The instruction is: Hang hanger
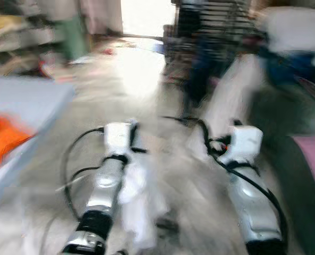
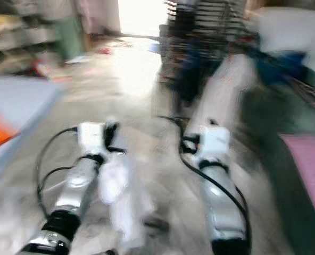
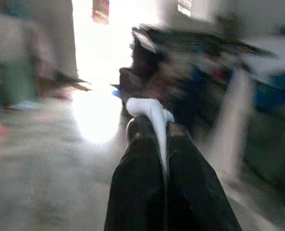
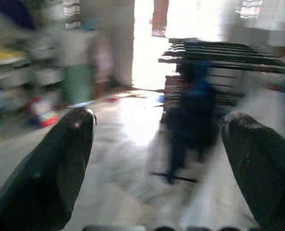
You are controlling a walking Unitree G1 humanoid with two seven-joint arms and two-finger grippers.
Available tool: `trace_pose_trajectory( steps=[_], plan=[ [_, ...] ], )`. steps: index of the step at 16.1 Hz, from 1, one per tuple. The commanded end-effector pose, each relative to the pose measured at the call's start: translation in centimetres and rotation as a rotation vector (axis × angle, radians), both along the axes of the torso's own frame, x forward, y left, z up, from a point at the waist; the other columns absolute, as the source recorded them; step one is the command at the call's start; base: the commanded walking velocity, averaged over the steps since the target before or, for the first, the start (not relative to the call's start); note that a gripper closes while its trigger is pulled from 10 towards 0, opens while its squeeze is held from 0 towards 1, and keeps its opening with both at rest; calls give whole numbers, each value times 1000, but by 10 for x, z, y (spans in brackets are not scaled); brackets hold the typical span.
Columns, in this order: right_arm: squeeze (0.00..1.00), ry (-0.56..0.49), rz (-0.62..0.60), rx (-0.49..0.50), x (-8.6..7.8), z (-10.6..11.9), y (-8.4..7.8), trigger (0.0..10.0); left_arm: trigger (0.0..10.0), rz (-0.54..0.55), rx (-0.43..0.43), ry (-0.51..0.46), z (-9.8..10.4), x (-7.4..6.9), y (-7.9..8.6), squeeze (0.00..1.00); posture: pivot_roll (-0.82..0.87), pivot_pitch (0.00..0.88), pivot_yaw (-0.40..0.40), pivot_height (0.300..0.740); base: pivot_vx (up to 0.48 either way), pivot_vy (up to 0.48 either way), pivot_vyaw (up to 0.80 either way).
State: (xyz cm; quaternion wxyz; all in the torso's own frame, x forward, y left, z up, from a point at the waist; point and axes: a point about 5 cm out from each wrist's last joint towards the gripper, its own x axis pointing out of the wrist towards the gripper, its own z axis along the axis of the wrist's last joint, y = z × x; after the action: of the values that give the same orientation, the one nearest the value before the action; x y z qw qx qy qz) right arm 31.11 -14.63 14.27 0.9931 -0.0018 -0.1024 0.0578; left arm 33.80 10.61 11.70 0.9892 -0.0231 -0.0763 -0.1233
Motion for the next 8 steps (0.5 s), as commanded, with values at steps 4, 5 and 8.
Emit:
trace_pose_trajectory(
  steps=[4, 5, 8],
  plan=[
    [0, -6, 11, 12, -3, 0, 6, 10000, 10000, 13, -4, -6, 1, 0, 7, 0, 31, 51, 7, 740, 366, 0, 0],
    [0, -6, 8, 14, -3, 0, 6, 10000, 10000, 9, 0, -8, 1, 0, 7, 0, 31, 58, 12, 740, 390, 0, 0],
    [0, -2, -1, 20, -5, -1, 6, 10000, 10000, 0, 10, -3, 0, -2, 8, 0, 28, 71, 14, 740, 368, 0, 0]
  ],
)
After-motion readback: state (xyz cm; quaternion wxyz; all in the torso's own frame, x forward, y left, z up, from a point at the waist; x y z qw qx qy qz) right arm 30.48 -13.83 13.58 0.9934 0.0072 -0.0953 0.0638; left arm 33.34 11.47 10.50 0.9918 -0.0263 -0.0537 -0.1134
